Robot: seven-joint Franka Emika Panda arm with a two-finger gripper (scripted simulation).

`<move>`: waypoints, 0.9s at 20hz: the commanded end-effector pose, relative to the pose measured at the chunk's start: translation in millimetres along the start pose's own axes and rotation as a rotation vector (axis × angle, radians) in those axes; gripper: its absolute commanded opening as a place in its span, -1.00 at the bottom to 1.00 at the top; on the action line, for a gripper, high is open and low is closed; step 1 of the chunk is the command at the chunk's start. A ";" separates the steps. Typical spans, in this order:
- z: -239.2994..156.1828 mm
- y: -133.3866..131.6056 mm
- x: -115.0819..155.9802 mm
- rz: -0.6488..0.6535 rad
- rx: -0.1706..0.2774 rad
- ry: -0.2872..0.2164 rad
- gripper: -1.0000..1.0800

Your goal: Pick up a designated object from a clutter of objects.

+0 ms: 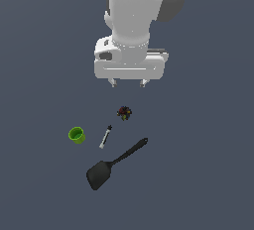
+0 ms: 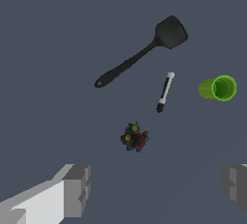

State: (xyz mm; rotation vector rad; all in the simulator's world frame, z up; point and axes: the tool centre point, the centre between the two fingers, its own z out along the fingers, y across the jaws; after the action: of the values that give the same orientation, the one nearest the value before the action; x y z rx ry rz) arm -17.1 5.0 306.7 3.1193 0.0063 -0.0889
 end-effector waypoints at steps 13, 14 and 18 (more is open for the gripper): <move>-20.4 21.7 6.5 0.006 -0.017 0.043 0.92; -18.9 22.2 7.5 0.007 -0.017 0.043 0.92; -7.2 25.5 14.1 0.020 -0.012 0.044 0.92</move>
State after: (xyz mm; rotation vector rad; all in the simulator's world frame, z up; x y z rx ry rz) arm -4.6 -18.8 318.9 3.1066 -0.0155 -0.0184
